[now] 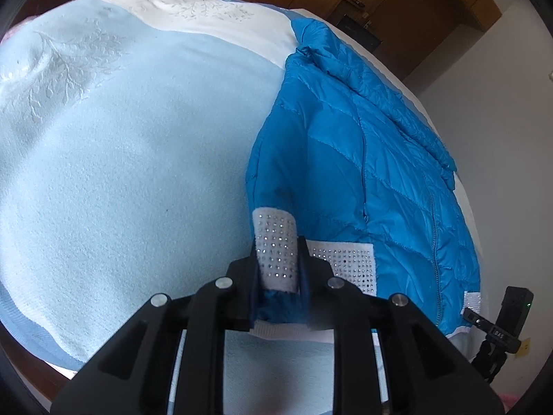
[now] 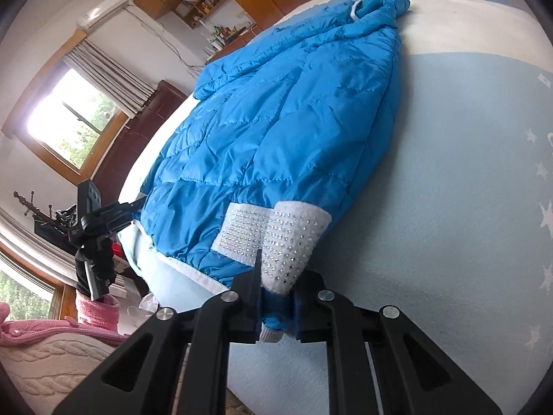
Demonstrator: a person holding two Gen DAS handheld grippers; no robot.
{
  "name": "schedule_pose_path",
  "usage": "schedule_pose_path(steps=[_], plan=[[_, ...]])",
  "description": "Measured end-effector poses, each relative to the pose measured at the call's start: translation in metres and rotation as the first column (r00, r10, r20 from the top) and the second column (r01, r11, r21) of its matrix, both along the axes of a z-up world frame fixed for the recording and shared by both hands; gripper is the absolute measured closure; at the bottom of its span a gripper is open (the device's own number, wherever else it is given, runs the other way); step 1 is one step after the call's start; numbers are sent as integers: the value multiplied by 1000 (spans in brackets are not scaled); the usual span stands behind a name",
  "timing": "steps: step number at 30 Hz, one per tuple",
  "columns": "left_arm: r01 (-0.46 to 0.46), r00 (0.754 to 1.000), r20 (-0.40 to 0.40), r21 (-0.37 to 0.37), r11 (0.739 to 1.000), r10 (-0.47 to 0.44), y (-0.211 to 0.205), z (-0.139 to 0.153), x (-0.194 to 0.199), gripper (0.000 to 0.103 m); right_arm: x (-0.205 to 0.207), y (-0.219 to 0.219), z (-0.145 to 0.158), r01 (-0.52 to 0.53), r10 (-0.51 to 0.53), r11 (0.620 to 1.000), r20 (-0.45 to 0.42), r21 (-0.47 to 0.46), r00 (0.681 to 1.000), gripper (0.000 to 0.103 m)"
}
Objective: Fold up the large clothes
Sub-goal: 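Lift the hem with both tools and carry it over toward the collar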
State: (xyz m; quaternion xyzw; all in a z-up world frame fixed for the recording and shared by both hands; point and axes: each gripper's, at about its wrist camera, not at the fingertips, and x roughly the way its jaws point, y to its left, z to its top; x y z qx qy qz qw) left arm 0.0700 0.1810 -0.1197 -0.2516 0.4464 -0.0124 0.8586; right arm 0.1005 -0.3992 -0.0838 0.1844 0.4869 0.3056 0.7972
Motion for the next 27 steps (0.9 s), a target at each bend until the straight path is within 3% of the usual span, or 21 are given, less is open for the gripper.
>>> schedule_pose_path(steps=[7, 14, 19, 27], plan=[[-9, 1000, 24, 24, 1000, 8, -3, 3, -5, 88, -5, 0, 3, 16, -16, 1000, 9, 13, 1000, 90], [-8, 997, 70, -42, 999, 11, 3, 19, -8, 91, 0, -4, 22, -3, 1, 998, 45, 55, 999, 91], [30, 988, 152, -81, 996, -17, 3, 47, -7, 92, 9, -7, 47, -22, 15, 997, 91, 74, 996, 91], [86, 966, 252, -83, 993, -63, -5, 91, 12, 92, 22, -10, 90, -27, 17, 998, 165, 58, 986, 91]])
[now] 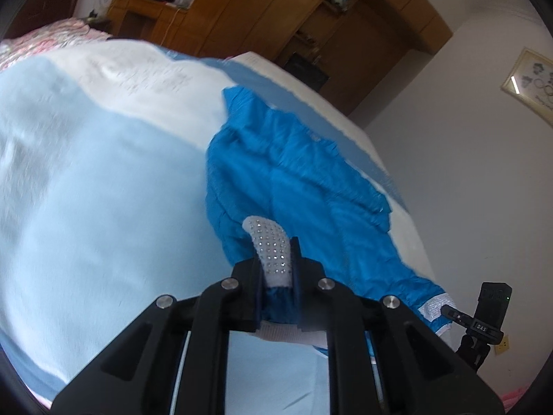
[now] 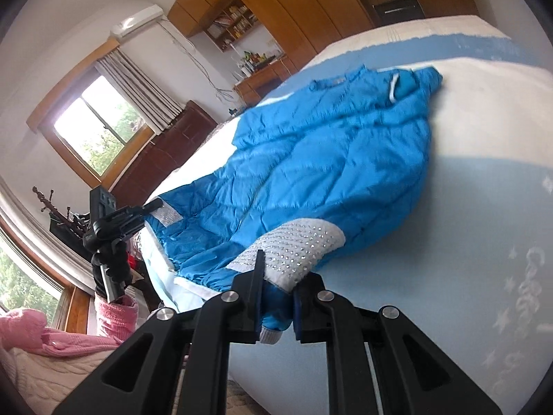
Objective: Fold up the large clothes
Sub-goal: 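Lift the hem with both tools and carry it over toward the collar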
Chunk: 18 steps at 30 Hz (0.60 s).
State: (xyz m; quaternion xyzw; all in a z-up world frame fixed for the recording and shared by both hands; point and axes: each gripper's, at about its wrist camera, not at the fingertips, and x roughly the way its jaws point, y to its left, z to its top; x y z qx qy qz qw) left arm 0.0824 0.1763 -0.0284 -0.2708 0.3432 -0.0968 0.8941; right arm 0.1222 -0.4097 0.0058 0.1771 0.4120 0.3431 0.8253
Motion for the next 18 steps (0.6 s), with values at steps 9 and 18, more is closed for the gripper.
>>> schedule_pose_path(steps=[9, 18], plan=[[39, 995, 88, 12, 999, -40, -6, 46, 36, 92, 17, -6, 37, 21, -20, 1000, 63, -11, 998, 91], [62, 991, 117, 45, 997, -67, -14, 71, 76, 92, 48, -13, 61, 43, -42, 999, 68, -7, 997, 91]])
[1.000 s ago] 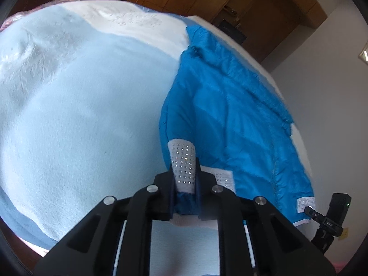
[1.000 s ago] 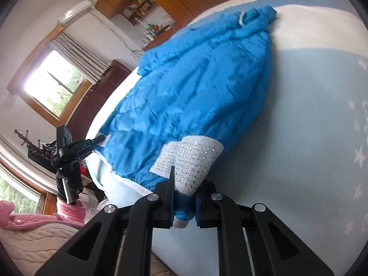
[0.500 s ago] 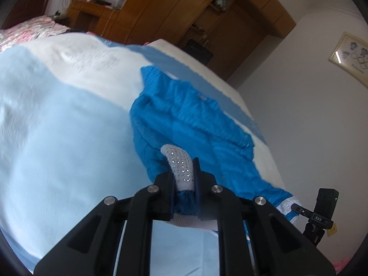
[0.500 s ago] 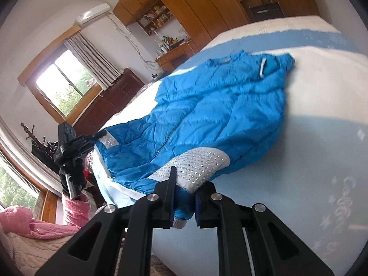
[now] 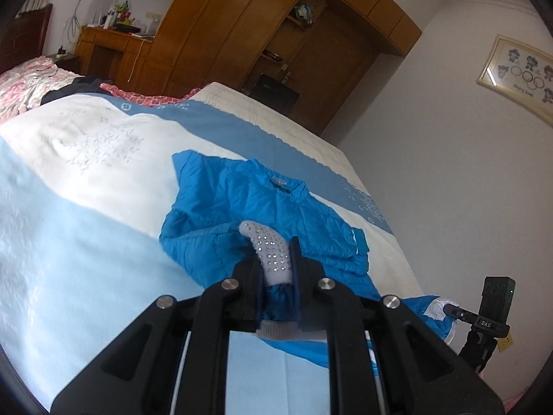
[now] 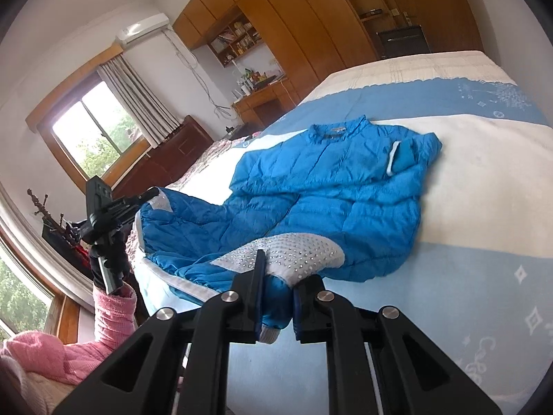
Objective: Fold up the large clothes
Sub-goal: 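Lift the hem with both tools and carry it over toward the collar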
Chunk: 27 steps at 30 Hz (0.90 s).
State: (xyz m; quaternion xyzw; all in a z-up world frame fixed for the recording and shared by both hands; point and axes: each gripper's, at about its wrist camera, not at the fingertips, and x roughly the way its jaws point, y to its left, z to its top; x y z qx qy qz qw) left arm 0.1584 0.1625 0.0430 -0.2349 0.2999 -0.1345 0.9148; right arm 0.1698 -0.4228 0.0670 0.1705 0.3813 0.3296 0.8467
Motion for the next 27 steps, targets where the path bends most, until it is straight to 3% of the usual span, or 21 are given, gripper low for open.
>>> schedule_pose_path(steps=[11, 27], plan=[[-1, 1000, 14, -34, 999, 2, 3, 14, 63, 92, 70, -15, 20, 41, -38, 997, -58, 62, 998, 91], [-13, 998, -62, -65, 998, 9, 2, -1, 199, 91, 201, -28, 0, 121, -100, 988, -198, 96, 975, 91]])
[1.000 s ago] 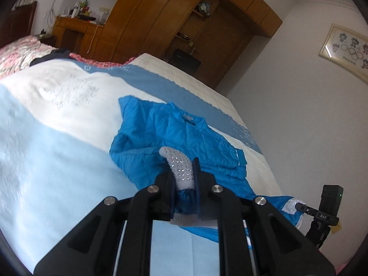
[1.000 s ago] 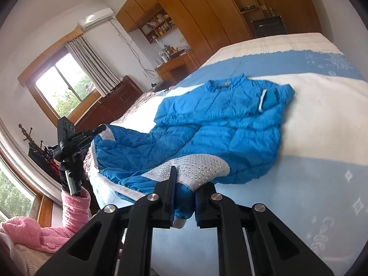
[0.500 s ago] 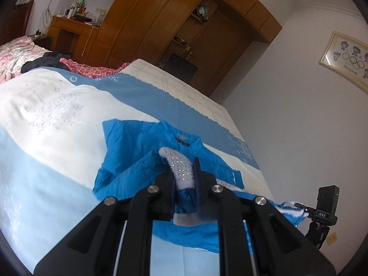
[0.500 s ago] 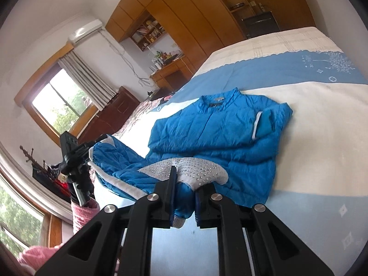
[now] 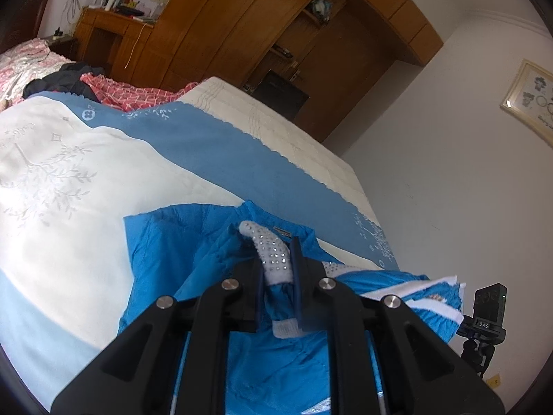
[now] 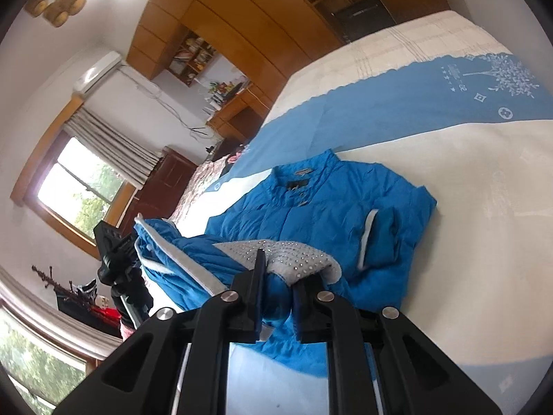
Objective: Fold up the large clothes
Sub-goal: 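Lift the hem with both tools and carry it over toward the collar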
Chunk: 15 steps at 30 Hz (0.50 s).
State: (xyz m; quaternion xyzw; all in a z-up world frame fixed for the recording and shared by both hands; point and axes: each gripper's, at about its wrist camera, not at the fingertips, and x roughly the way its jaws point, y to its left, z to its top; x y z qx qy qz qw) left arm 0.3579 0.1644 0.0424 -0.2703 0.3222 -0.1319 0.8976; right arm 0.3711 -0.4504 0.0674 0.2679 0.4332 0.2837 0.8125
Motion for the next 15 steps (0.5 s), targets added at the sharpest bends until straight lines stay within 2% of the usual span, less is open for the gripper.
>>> schedule_pose_path(steps=[7, 15], plan=[[-10, 997, -82, 29, 1000, 12, -4, -28, 60, 91, 56, 0, -19, 17, -18, 1000, -58, -26, 998, 91], [-56, 976, -206, 51, 997, 65, 5, -80, 124, 89, 123, -2, -65, 46, -55, 997, -163, -59, 985, 91]])
